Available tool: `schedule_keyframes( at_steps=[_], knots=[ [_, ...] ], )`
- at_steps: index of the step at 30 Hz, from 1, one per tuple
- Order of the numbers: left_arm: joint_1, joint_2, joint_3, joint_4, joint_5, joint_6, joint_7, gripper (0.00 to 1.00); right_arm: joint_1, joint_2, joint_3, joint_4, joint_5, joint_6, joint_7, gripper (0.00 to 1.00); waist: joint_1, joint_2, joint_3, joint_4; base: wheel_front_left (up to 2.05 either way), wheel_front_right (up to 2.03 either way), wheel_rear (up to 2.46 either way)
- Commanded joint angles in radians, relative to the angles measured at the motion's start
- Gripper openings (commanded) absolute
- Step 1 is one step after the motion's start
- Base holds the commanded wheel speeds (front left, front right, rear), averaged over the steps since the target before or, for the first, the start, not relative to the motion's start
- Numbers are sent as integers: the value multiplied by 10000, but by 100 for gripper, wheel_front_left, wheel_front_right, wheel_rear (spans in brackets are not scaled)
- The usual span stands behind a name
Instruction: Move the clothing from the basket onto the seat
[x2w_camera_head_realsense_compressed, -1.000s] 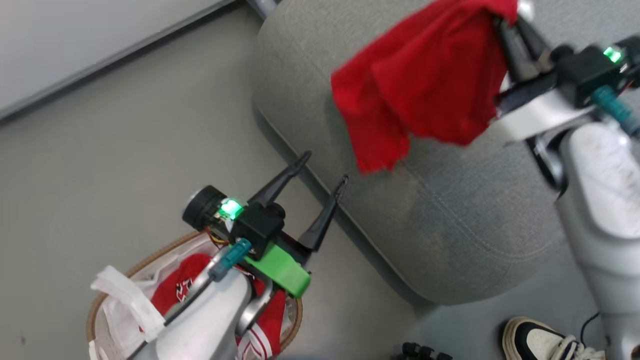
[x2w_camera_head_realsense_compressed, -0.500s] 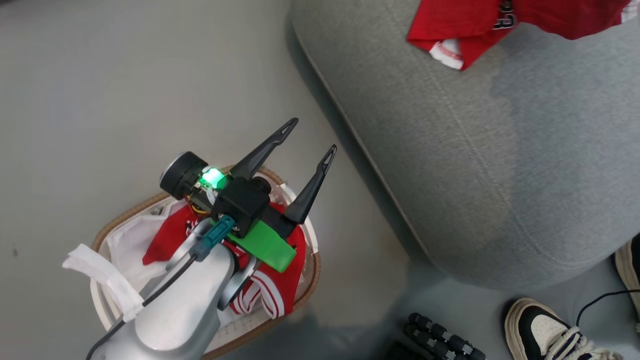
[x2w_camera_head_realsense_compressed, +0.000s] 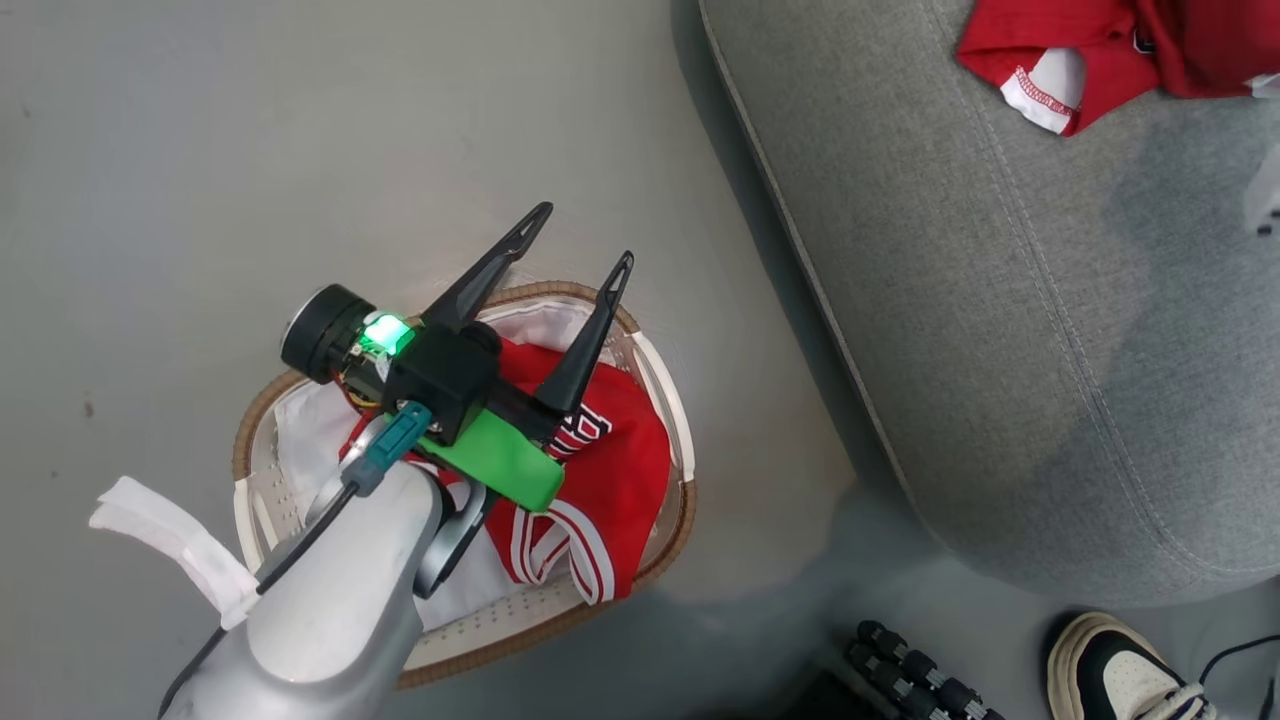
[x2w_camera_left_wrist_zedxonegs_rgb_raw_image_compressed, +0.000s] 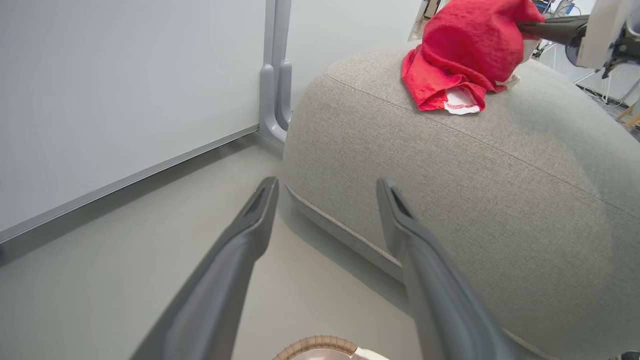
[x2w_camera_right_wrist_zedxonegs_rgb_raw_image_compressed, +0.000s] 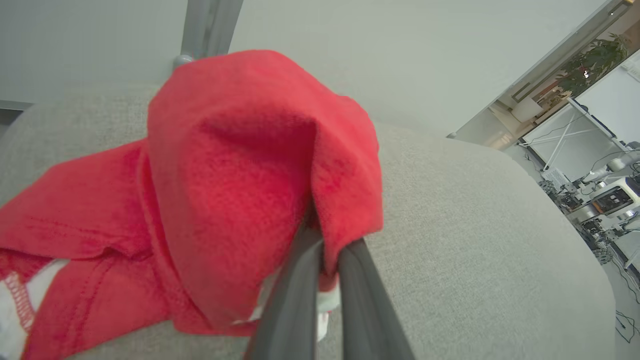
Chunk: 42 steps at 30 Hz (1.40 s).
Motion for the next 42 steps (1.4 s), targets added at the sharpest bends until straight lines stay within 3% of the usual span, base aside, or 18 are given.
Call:
schedule_keyframes(
  at_steps=[1,2,12,22,29,42],
  knots=[
    [197,-34,89,54,72,-32,-6,100,326,58,-161,-69,-50,-14,-17,69,-1,0,-291,-4,0,0,0],
    [247,-60,169,85,100,-32,-6,100,540,134,-244,-152,-70,-14,-17,100,-1,0,-416,-5,0,0,0],
    [1083,-547,1124,428,253,-32,-6,100,2756,785,-685,-1278,187,-14,-19,100,-1,0,-1822,291,0,0,0],
    [2330,-1131,3018,538,471,-31,-6,100,4410,1585,606,-2899,1252,-14,-19,100,-1,0,-3199,1100,0,0,0],
    [3108,-1471,4558,635,942,-12,-6,100,4993,1714,1640,-4043,1975,-14,-17,100,-1,0,-3903,1956,0,0,0],
    [4277,-1782,6372,753,1427,-18,-6,100,5956,2122,2619,-4203,2509,-14,-17,100,-1,0,-4875,2887,0,0,0]
  ],
)
